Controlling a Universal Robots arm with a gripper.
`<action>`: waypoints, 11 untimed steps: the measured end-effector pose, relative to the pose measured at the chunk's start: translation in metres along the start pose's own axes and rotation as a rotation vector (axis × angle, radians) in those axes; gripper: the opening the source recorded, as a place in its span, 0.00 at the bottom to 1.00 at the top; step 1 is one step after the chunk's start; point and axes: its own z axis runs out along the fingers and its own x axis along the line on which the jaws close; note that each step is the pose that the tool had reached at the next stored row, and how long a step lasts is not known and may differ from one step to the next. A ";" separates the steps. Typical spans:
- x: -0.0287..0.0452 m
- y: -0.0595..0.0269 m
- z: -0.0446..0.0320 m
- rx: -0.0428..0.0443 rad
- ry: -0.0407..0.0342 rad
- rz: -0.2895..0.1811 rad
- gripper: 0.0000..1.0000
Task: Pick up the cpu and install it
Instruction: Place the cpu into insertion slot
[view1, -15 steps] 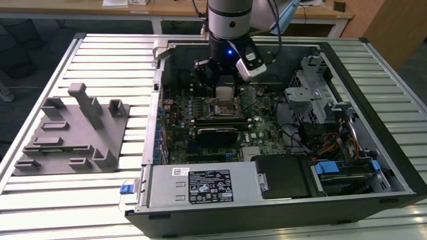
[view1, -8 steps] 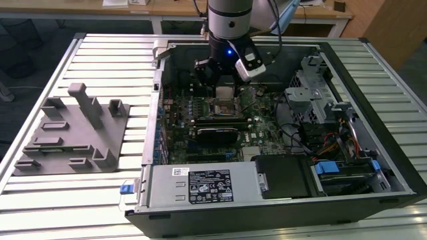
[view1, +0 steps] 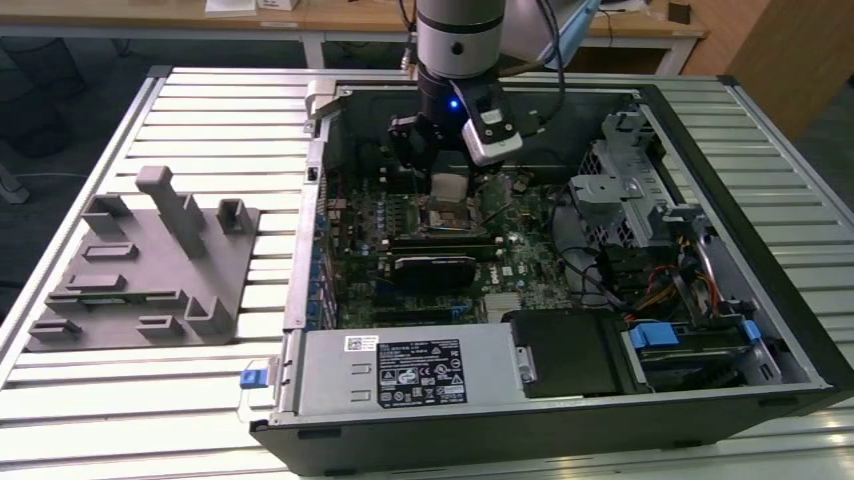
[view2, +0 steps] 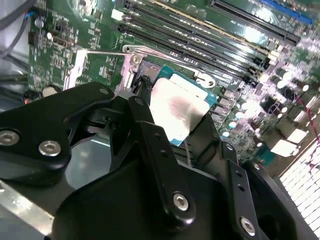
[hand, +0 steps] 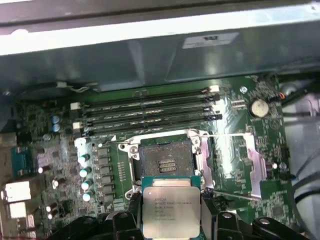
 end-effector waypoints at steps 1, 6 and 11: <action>0.0000 0.0000 0.0000 0.0008 -0.0004 0.018 0.55; 0.0000 0.0000 0.0000 0.0049 -0.0022 0.109 0.55; 0.0000 0.0000 0.0002 0.0090 -0.0041 0.201 0.55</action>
